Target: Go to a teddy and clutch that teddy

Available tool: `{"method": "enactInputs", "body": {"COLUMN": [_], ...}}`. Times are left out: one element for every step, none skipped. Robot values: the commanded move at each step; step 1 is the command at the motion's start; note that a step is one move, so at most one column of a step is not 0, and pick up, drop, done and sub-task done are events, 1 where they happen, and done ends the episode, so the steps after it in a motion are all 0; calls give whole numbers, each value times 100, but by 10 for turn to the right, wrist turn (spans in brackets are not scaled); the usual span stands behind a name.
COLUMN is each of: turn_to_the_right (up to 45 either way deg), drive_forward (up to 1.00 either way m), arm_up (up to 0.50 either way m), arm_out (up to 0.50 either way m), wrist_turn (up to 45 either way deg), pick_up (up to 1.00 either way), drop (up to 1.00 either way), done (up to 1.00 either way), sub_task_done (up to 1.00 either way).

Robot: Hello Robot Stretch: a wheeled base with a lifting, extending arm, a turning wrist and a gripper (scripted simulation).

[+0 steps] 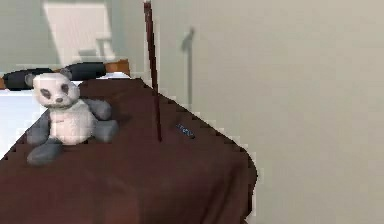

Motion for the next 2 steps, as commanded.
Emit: {"method": "enactInputs", "body": {"turn_to_the_right": [0,-450], "drive_forward": [40,0], "arm_up": [0,0], "arm_out": [0,0], "wrist_turn": [0,0], "pick_up": [0,0], "drop": [0,0], "done": [0,0], "sub_task_done": [0,0]}}
